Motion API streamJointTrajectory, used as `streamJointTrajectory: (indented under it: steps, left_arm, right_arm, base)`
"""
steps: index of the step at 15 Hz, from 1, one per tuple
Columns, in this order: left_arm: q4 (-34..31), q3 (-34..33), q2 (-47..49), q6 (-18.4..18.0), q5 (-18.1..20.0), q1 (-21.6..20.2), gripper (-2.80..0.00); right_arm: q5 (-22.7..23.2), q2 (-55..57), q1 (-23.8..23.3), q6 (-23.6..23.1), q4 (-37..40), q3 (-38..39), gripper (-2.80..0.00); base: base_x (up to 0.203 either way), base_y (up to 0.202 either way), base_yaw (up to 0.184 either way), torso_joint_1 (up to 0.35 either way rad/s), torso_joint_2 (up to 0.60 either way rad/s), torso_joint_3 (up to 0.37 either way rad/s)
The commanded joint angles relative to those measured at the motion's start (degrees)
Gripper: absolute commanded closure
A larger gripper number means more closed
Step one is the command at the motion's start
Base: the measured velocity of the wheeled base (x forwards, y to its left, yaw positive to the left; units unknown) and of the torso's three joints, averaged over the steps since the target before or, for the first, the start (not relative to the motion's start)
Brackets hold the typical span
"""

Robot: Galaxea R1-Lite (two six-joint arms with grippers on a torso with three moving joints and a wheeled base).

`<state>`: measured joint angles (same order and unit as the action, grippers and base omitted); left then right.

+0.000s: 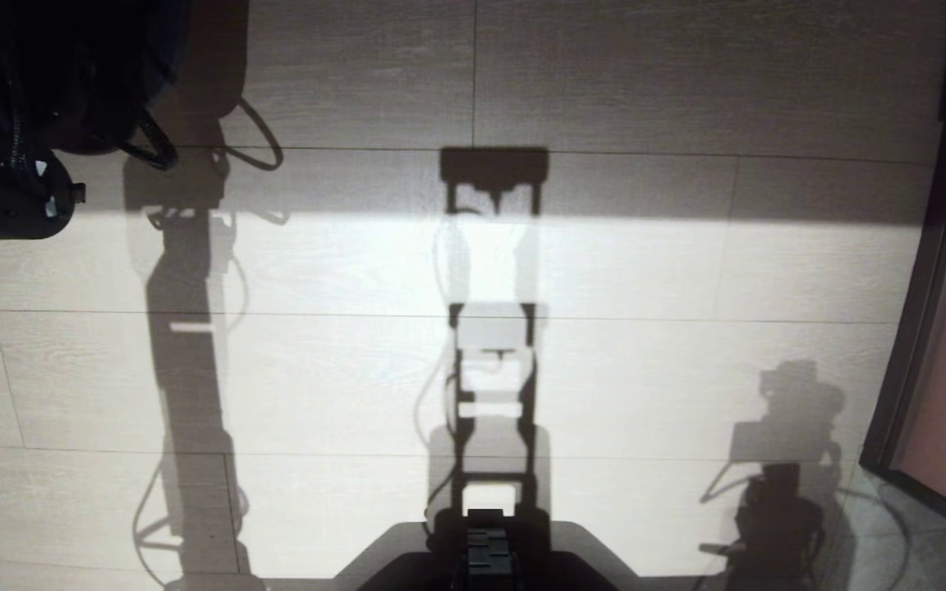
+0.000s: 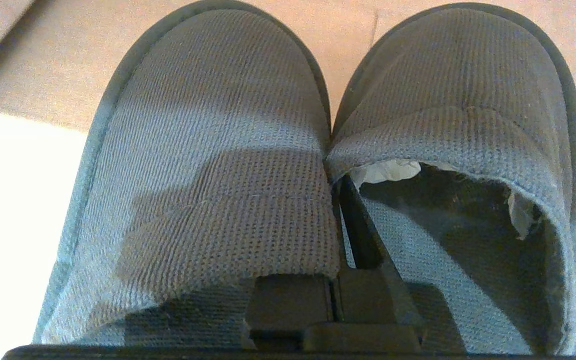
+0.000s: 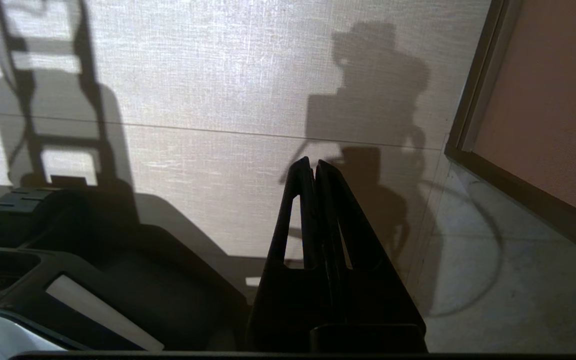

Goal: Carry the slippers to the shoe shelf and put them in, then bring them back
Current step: Place the slippers into the shoe cabinet

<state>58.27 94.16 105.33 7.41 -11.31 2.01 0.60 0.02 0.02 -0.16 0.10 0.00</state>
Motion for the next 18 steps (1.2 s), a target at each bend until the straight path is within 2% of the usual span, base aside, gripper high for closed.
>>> streamJointTrajectory:
  steps: [1, 7, 14, 16, 18]
  left_arm:
    - [-1.6, -4.7, -5.0, -0.1, 0.3, -0.3, 0.0]
    - [-12.5, -21.5, -18.5, -0.9, 1.9, -0.2, 0.0]
    - [-32.0, -30.5, -36.9, -7.9, 1.6, -0.1, 0.0]
    - [-33.6, -34.3, -41.1, -10.5, 1.3, -0.1, 0.0]
    - [-33.4, -41.5, -47.2, -14.0, 1.1, -0.4, 0.0]
  right_arm:
    - [0.1, -0.1, 0.0, 0.0, 0.0, 0.0, 0.0]
    - [0.0, 0.0, 0.0, 0.0, 0.0, 0.0, 0.0]
    - [0.0, -0.1, 0.0, 0.0, 0.0, 0.0, 0.0]
    - [0.0, -0.1, 0.0, 0.0, 0.0, 0.0, 0.0]
    - [0.0, -0.1, 0.0, 0.0, 0.0, 0.0, 0.0]
  base:
    - [0.0, 0.0, 0.0, 0.0, 0.0, 0.0]
    - [0.0, 0.0, 0.0, 0.0, 0.0, 0.0]
    - [0.0, 0.0, 0.0, 0.0, 0.0, 0.0]
    - [0.0, 0.0, 0.0, 0.0, 0.0, 0.0]
    - [0.0, 0.0, 0.0, 0.0, 0.0, 0.0]
